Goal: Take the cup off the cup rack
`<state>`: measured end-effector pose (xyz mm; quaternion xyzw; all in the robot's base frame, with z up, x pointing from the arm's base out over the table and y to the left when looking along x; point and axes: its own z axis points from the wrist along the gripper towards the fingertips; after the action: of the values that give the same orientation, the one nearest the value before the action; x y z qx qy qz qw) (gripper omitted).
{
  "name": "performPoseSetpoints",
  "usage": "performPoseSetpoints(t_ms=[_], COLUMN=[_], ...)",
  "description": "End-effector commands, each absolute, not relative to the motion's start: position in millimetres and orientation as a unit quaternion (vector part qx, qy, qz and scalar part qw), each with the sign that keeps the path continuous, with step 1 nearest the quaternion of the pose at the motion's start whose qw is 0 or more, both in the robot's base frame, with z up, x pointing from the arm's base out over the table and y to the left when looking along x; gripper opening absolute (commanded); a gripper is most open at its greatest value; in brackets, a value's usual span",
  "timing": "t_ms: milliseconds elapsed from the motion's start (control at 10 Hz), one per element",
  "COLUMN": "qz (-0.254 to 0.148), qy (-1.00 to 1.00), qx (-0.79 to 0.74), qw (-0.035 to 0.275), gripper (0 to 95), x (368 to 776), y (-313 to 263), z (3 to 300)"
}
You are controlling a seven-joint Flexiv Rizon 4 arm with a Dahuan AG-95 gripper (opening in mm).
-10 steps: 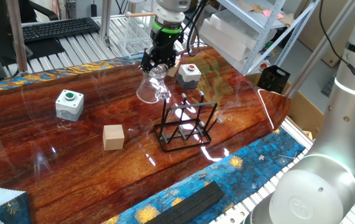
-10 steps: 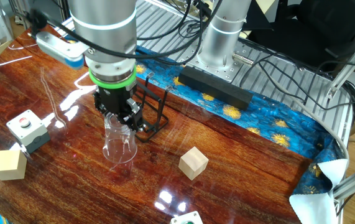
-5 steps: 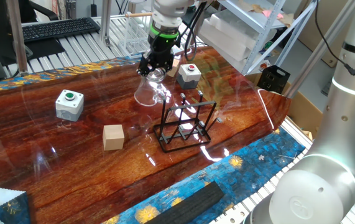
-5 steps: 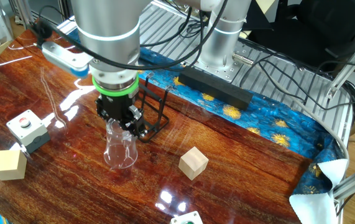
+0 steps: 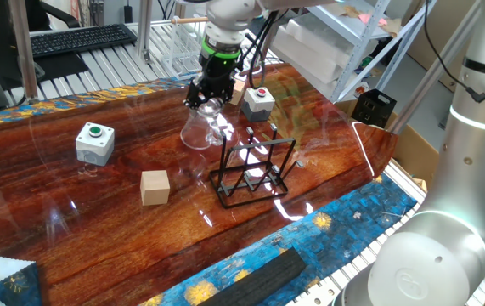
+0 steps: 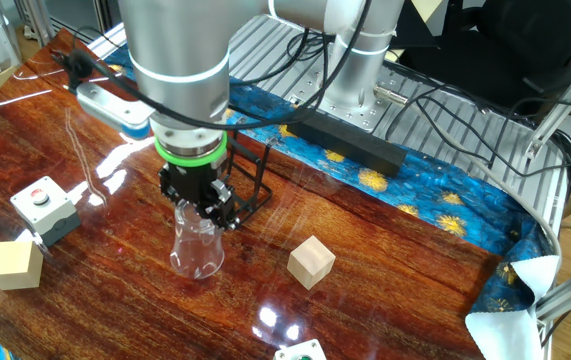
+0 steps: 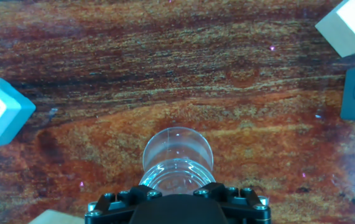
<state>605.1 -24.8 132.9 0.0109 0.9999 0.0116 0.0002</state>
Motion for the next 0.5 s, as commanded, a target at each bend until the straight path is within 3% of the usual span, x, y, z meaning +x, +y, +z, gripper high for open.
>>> performPoseSetpoints(t_ms=[100, 500], qz=[0.016, 0.013], qy=[1.0, 1.0], qx=[0.01, 0.014], qw=[-0.003, -0.004], gripper=[0.0, 0.0], x=[605.7, 605.2], y=[-23.0, -20.8], z=[130.2, 121.0])
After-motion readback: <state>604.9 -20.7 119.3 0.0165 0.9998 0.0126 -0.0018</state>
